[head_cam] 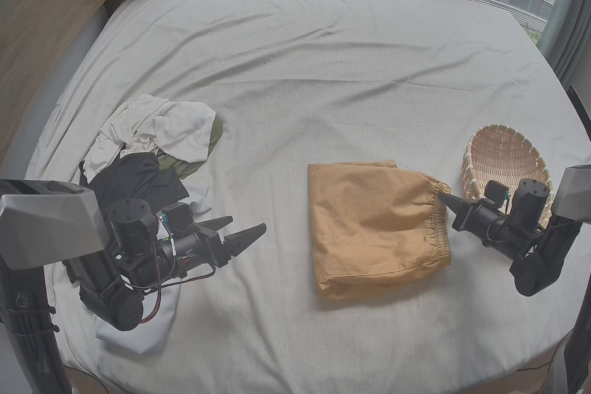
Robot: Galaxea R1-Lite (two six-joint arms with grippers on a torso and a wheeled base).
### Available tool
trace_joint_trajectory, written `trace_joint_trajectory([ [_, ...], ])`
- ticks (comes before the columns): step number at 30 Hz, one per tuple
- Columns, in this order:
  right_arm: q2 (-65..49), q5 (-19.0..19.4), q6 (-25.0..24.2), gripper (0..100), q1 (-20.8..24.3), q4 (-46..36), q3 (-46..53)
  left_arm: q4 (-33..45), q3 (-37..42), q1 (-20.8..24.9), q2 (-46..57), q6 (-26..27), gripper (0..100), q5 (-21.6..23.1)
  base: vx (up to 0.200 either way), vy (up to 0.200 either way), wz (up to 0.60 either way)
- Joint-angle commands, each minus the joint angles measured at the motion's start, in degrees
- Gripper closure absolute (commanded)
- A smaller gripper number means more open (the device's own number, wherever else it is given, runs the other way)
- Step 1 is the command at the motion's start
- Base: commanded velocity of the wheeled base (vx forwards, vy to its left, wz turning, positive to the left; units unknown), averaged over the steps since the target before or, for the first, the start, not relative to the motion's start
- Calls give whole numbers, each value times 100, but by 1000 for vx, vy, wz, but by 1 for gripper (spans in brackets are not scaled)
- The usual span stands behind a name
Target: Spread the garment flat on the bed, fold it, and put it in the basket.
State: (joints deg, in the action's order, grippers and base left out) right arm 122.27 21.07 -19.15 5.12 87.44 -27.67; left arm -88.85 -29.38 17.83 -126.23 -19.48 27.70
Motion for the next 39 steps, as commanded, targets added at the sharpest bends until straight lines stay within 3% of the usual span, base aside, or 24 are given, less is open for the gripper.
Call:
trace_joint_trajectory([
  [1,-2,-6,-1,0,7,1,16,-1,-15,-8,-7,-3,0,-1,0,0,0],
  [6,-72,3,8,0,33,1,95,-1,-15,-8,-7,-3,0,-1,0,0,0],
  [17,-740,-15,61,0,33,-245,1282,-1,-59,-17,-33,14,0,-36,0,0,0],
  [27,-239,-50,8,0,86,-236,1519,-1,-59,-17,-94,14,0,-36,0,0,0],
  [39,104,-59,-528,0,367,-228,1510,-1,-59,-8,-103,23,0,-45,0,0,0],
])
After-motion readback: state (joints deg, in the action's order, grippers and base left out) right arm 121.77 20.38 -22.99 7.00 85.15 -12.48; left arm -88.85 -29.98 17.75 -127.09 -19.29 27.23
